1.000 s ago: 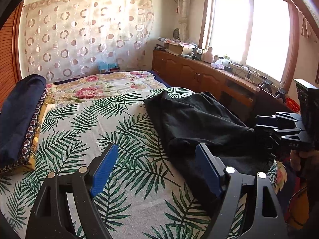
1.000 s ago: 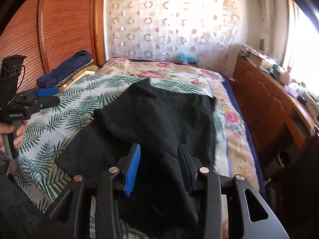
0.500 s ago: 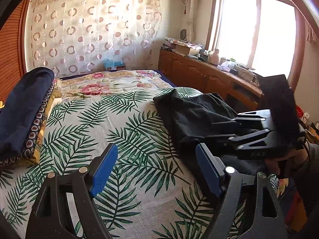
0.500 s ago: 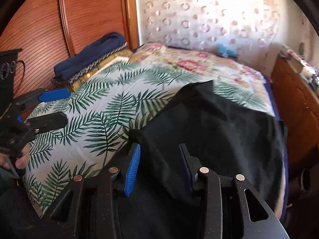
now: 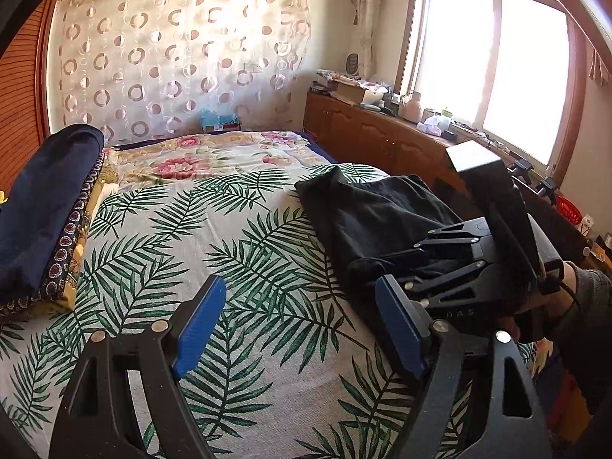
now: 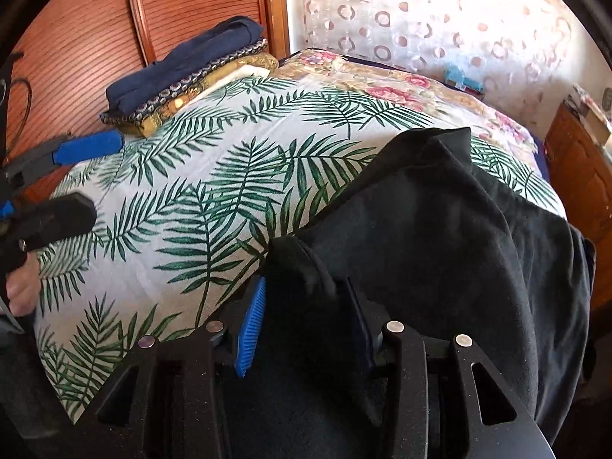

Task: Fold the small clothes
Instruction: 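Fold the held edge over the shirt and open the right gripper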

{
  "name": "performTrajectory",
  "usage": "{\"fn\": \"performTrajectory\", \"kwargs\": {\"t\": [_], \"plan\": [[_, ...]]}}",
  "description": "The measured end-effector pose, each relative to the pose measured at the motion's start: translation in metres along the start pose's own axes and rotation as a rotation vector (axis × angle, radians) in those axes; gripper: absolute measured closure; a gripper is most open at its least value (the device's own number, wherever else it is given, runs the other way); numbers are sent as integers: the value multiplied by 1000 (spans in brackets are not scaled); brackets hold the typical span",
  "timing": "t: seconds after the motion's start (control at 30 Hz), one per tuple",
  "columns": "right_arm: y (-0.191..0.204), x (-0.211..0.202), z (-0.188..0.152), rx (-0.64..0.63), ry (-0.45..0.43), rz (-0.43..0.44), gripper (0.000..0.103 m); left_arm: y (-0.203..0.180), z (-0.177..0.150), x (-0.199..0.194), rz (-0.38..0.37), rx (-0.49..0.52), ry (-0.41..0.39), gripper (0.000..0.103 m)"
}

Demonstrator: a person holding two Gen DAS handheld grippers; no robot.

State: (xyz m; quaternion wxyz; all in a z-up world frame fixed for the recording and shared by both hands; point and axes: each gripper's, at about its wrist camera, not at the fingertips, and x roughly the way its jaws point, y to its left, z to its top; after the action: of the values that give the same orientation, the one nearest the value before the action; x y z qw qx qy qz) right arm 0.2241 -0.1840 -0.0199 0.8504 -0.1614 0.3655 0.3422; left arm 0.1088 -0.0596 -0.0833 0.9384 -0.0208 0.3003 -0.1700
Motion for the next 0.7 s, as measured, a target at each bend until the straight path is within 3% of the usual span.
{"fn": "performTrajectory", "kwargs": {"t": [0.07, 0.17, 0.3, 0.5, 0.6, 0.67, 0.7], "plan": [[-3, -4, 0, 11, -12, -9, 97, 0, 0, 0, -1, 0, 1, 22], [-12, -27, -1, 37, -73, 13, 97, 0, -1, 1, -2, 2, 3, 22], [-35, -57, 6, 68, -154, -58, 98, -1, -1, 2, -4, 1, 8, 22], [-96, -85, 21, 139, -206, -270, 98, -4, -4, 6, -11, 4, 16, 22], [-137, -91, 25, 238, -229, -449, 98, -7, -6, 9, -14, 11, 26, 22], [-159, -87, 23, 304, -205, -542, 97, -9, -7, 11, -19, 14, 35, 22], [-165, -83, 22, 323, -177, -547, 90, -11, -8, 11, -20, 18, 39, 22]]}}
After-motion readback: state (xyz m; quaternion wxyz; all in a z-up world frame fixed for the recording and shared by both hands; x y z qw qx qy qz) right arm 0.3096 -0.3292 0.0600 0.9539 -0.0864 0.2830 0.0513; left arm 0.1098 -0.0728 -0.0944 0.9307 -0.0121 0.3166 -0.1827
